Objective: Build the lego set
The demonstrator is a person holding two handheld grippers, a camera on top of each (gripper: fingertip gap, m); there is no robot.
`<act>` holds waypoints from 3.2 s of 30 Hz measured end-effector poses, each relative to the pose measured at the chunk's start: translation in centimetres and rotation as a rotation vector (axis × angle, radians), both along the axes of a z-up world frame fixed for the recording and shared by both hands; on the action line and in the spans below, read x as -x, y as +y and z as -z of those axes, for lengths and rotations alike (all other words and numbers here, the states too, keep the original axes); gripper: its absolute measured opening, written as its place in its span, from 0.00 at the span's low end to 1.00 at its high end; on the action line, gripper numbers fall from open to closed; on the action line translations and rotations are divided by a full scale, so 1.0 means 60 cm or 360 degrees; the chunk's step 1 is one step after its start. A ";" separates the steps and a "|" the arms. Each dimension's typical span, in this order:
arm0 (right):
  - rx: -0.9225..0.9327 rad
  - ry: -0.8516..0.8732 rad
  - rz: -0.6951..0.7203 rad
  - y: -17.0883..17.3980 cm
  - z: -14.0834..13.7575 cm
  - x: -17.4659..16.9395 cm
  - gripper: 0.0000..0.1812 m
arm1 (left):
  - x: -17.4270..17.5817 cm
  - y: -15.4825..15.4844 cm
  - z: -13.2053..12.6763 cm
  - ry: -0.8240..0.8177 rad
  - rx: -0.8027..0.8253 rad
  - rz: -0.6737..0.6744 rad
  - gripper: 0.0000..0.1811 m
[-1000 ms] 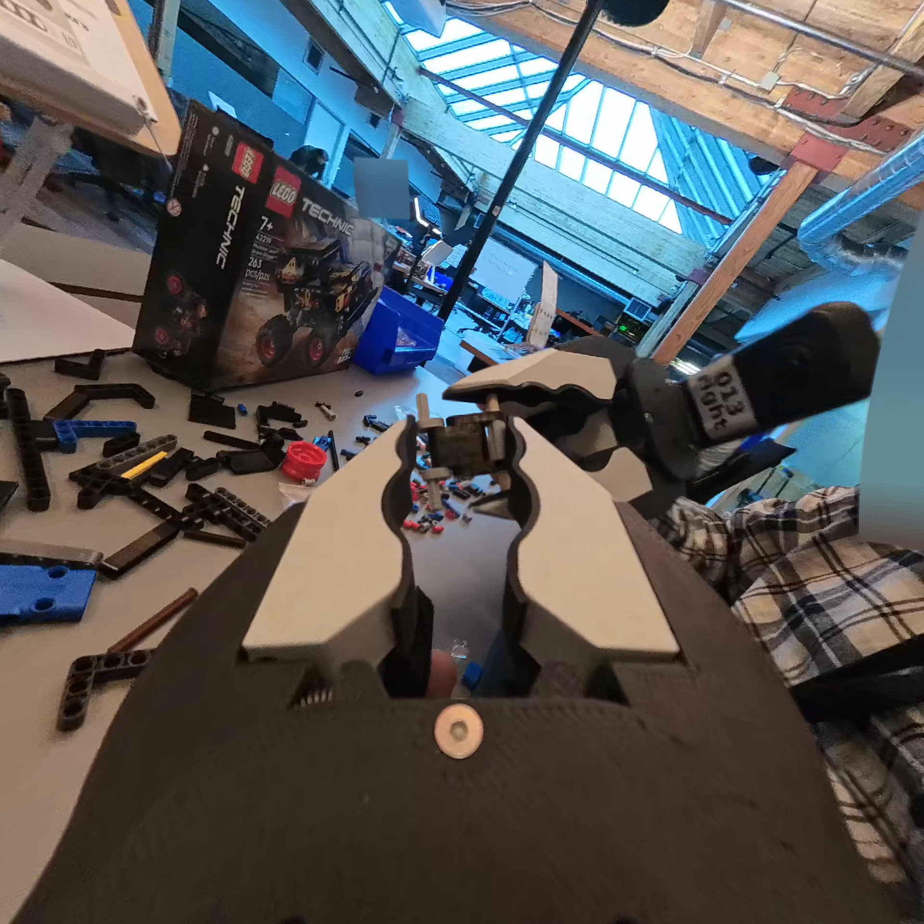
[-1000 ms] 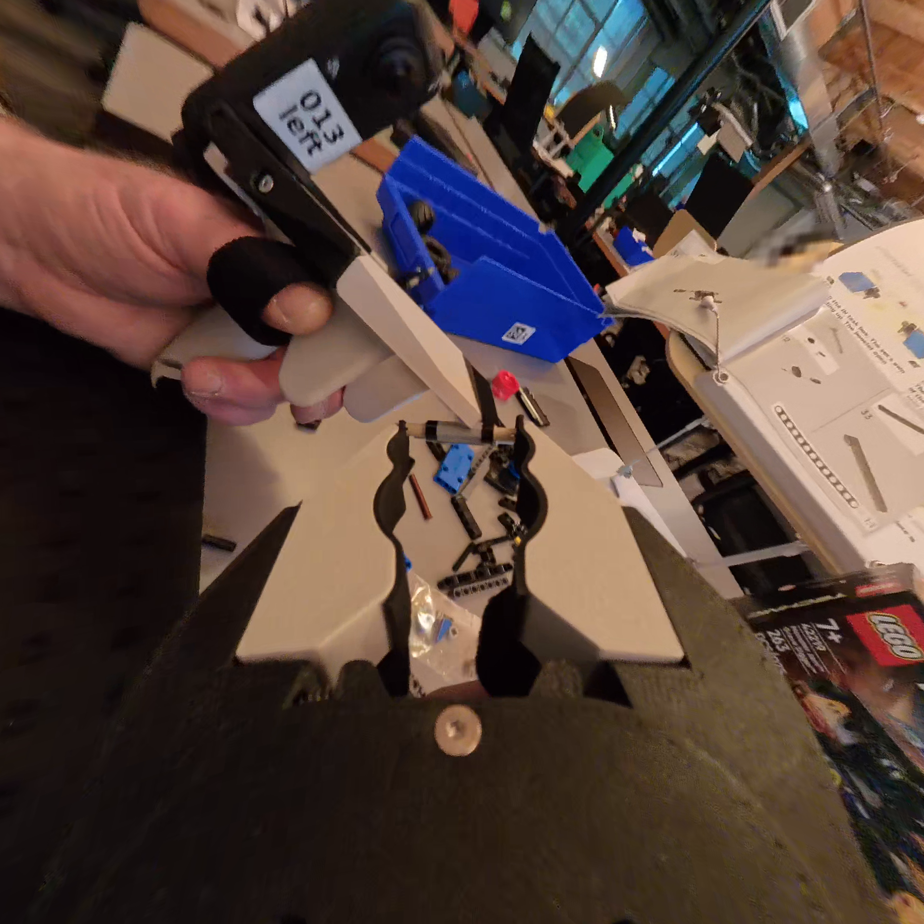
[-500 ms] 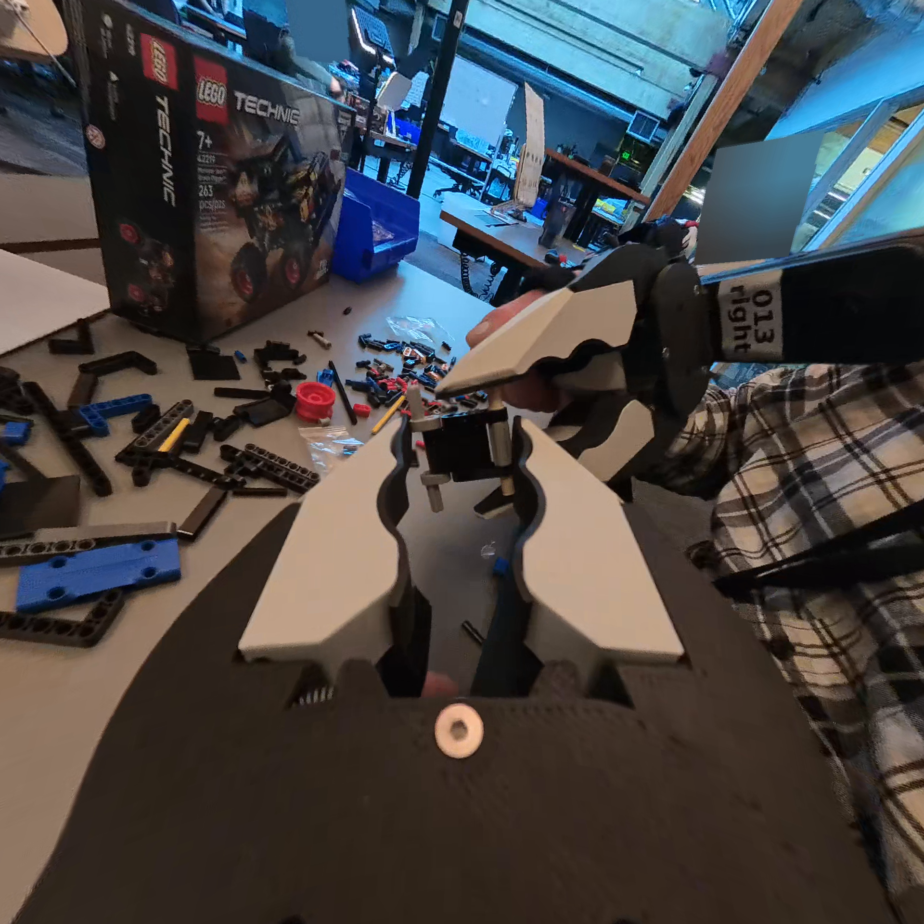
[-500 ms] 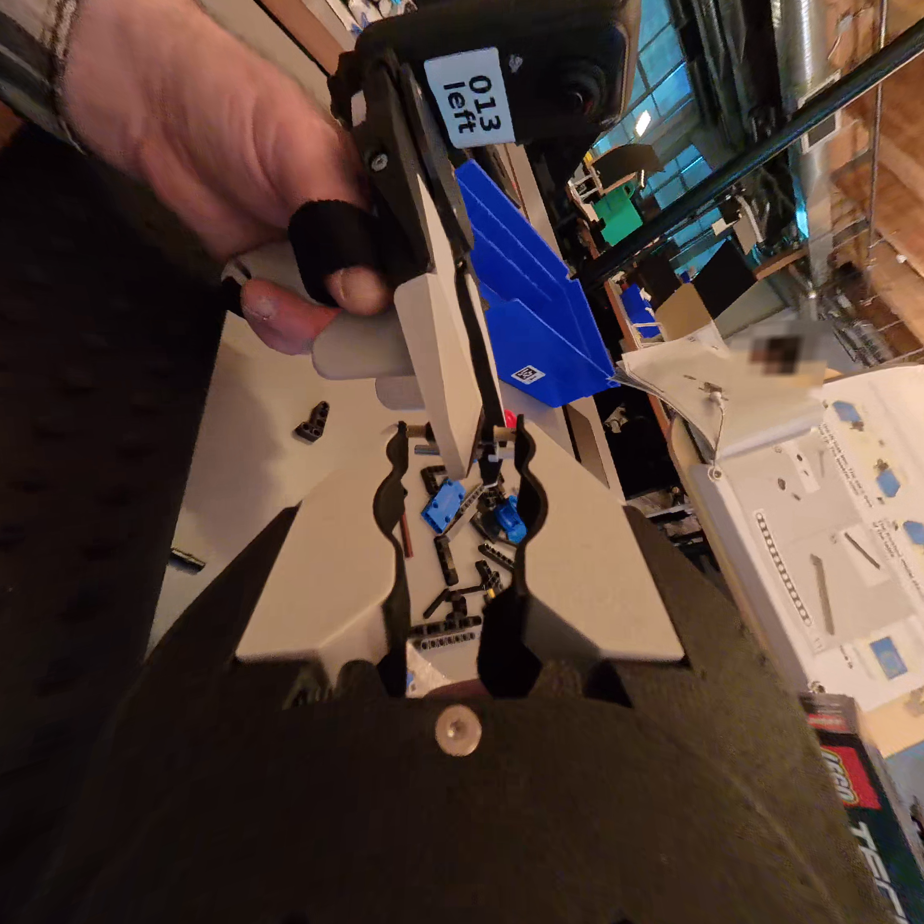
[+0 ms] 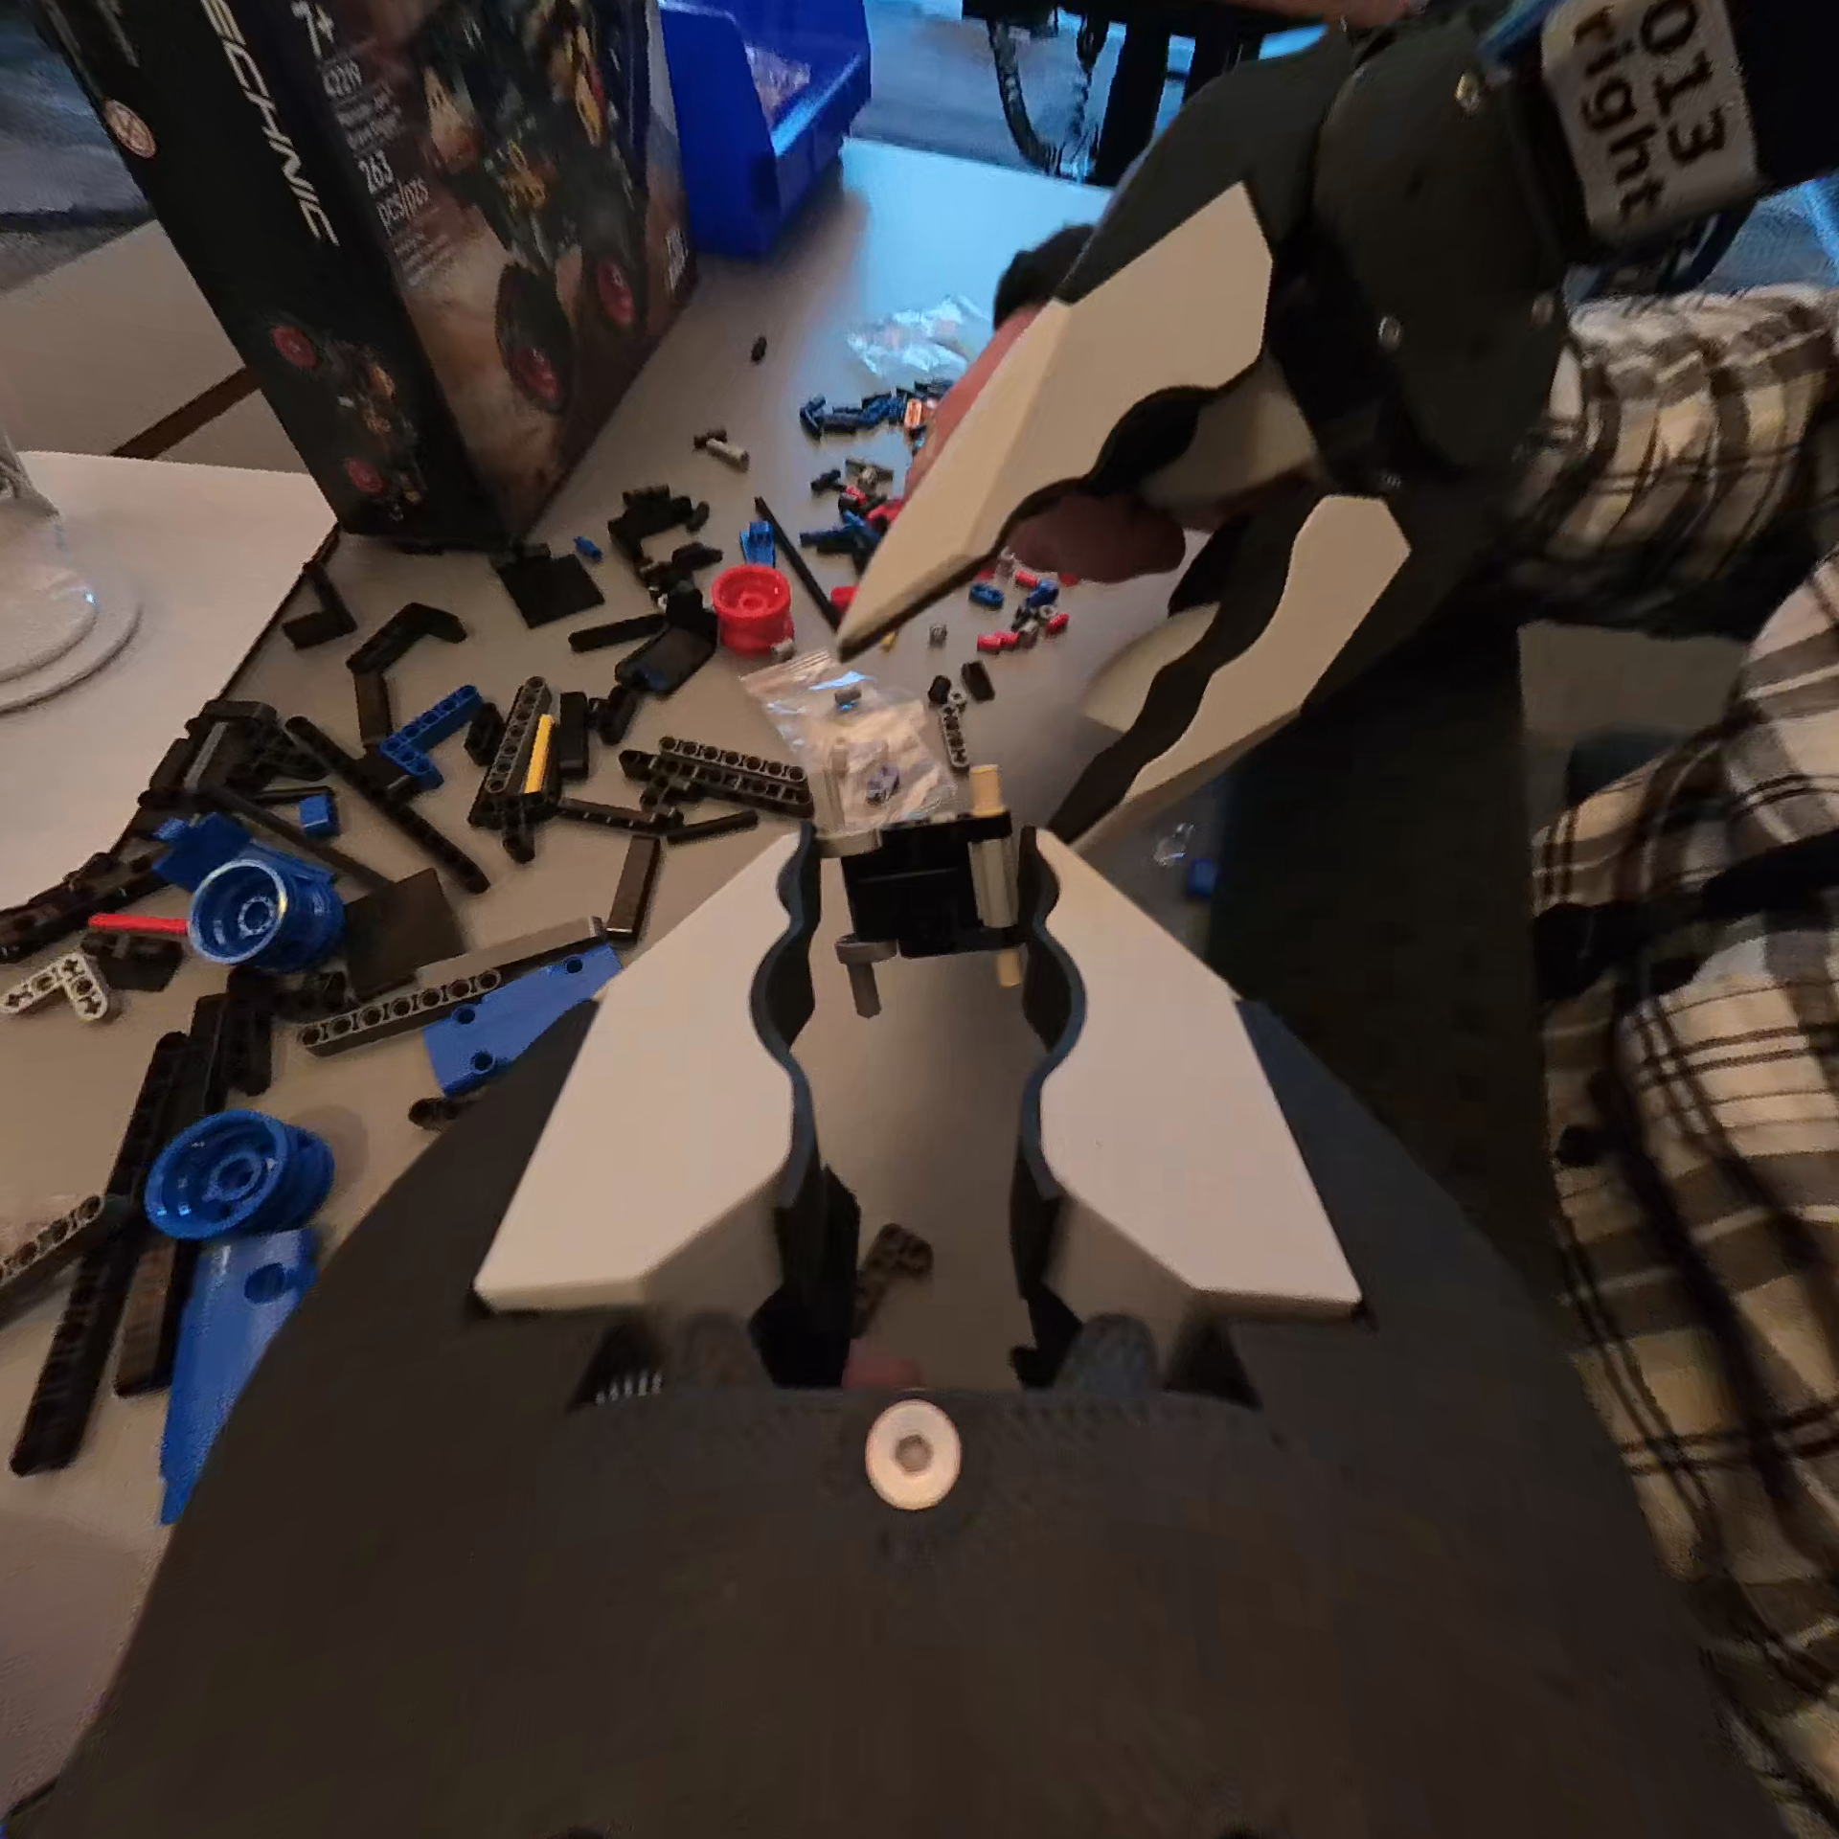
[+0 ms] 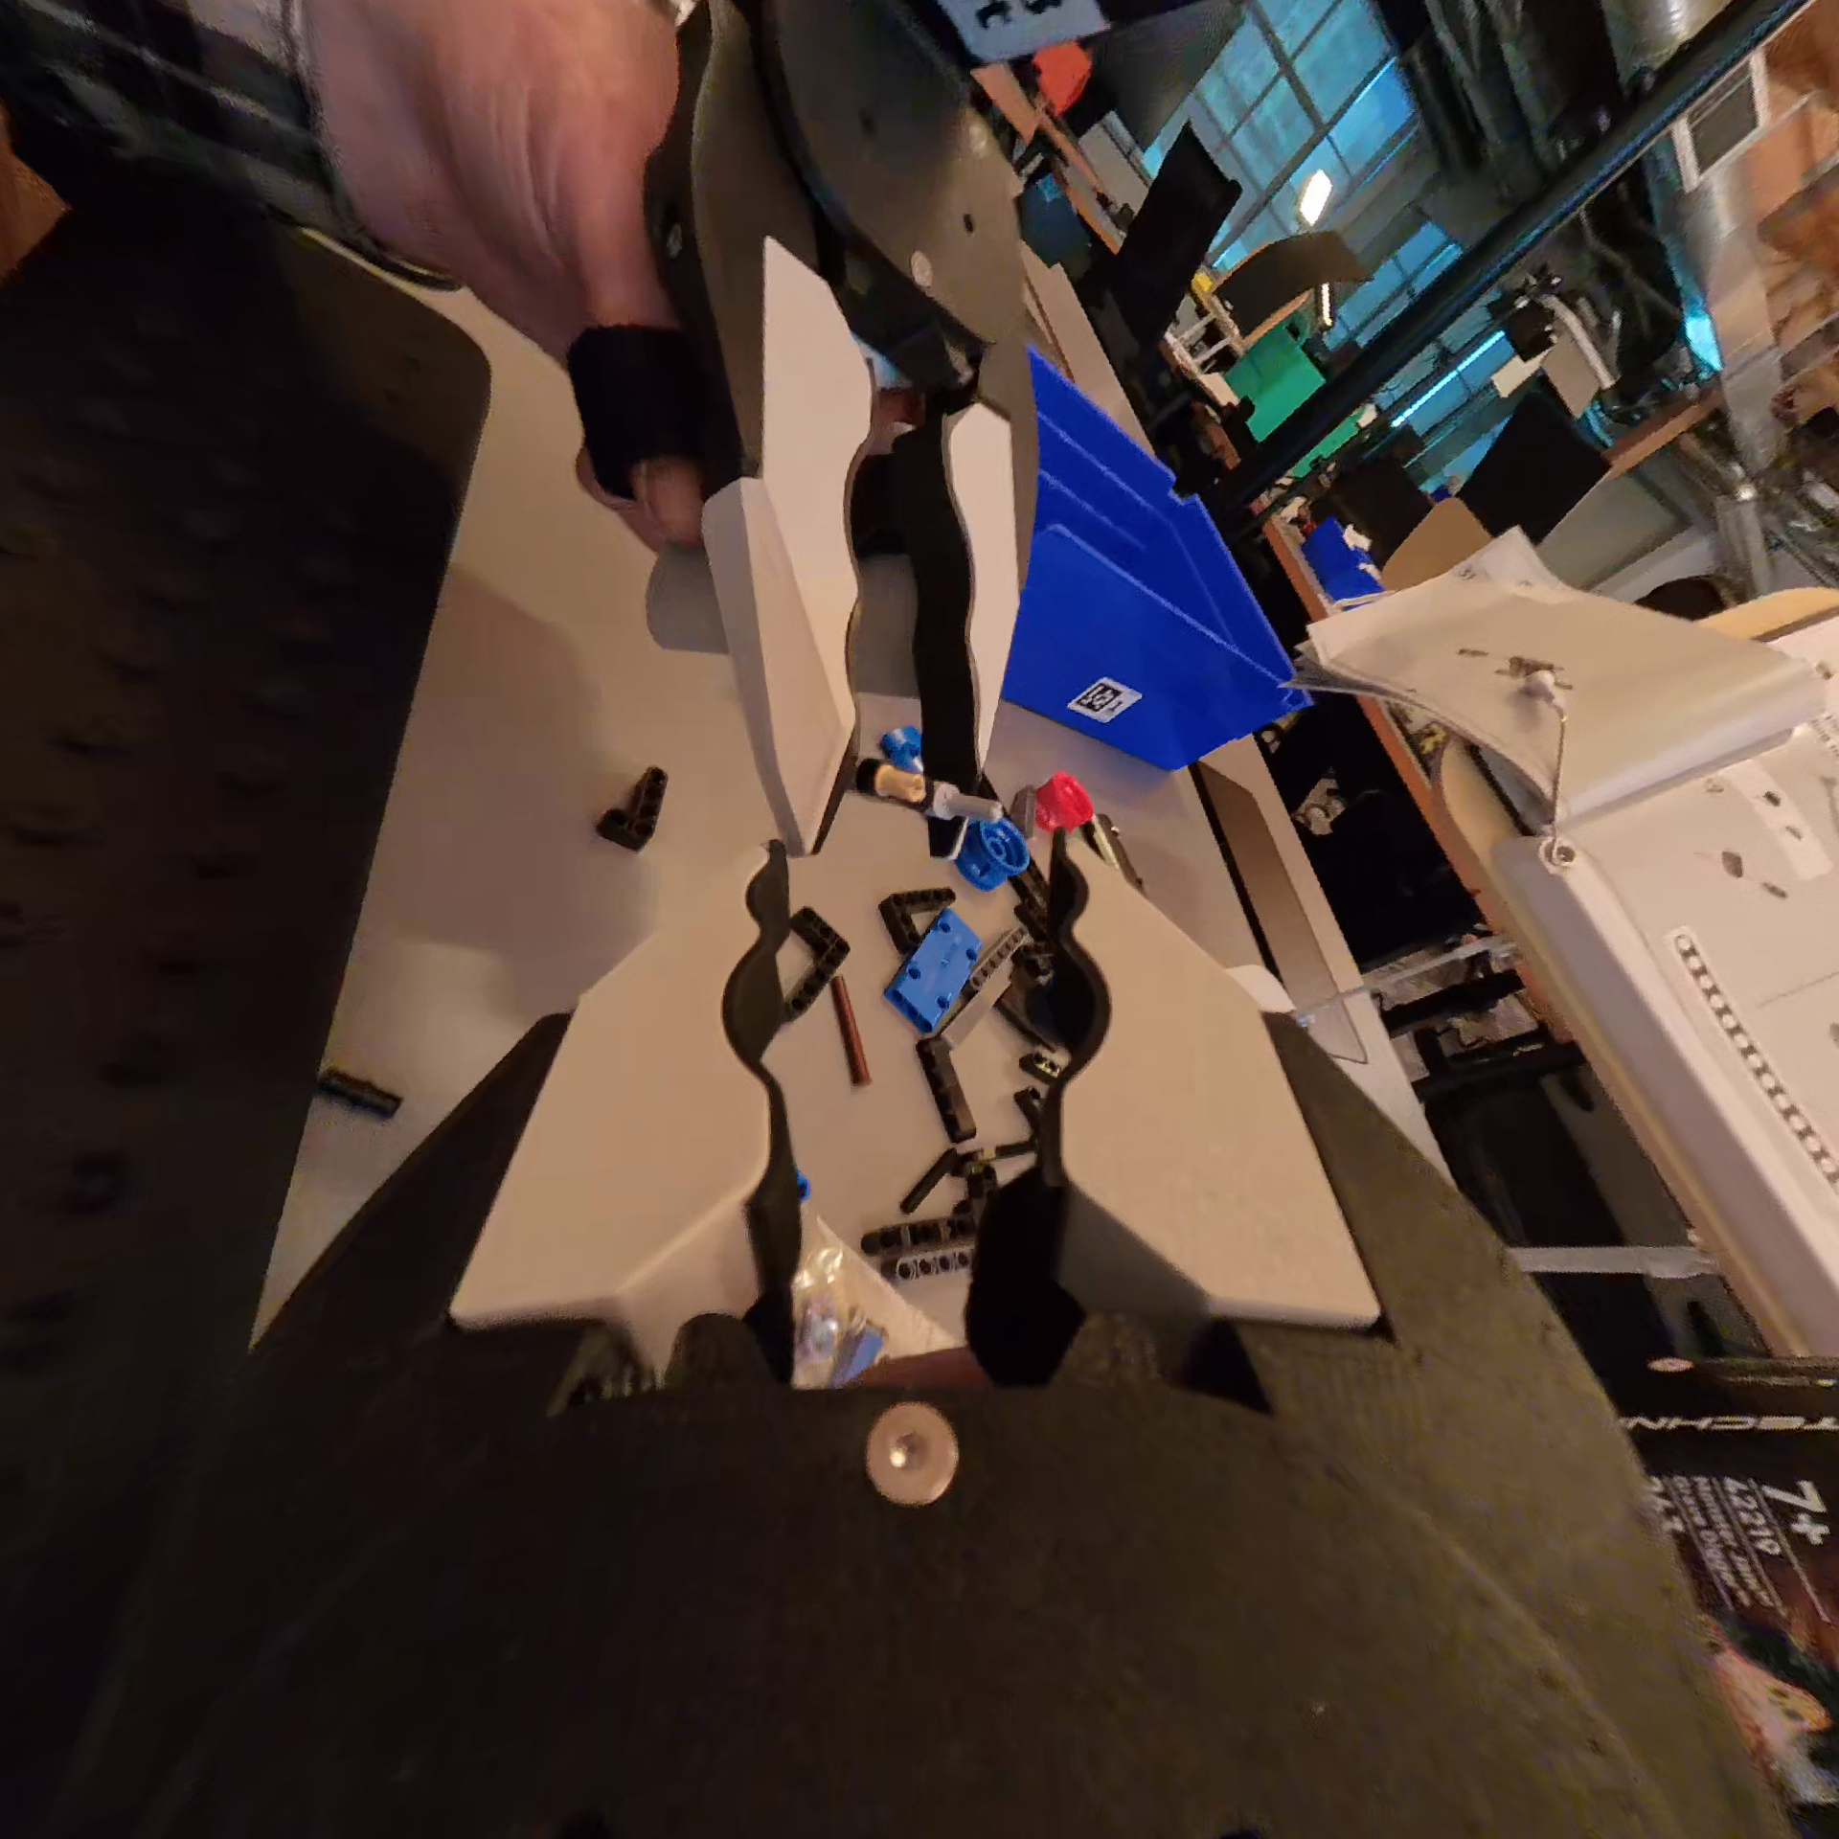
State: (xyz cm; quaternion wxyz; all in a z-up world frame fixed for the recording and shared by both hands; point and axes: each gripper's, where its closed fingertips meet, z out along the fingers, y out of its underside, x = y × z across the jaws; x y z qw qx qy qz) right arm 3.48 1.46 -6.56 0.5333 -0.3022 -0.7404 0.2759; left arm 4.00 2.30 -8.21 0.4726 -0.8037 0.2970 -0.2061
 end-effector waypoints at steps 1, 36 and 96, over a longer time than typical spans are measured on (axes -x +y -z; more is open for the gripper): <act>0.0001 -0.0012 -0.0003 0.005 0.005 -0.004 0.27 | -0.001 0.003 0.006 0.0028 0.0019 0.0016 0.21; 0.0225 -0.0087 0.0205 0.125 0.023 -0.041 0.20 | -0.021 0.021 0.125 0.0724 0.0029 0.0306 0.29; 0.0656 -0.0778 0.1156 0.340 0.124 -0.378 0.09 | -0.028 0.015 0.130 0.0733 -0.0066 0.0363 0.10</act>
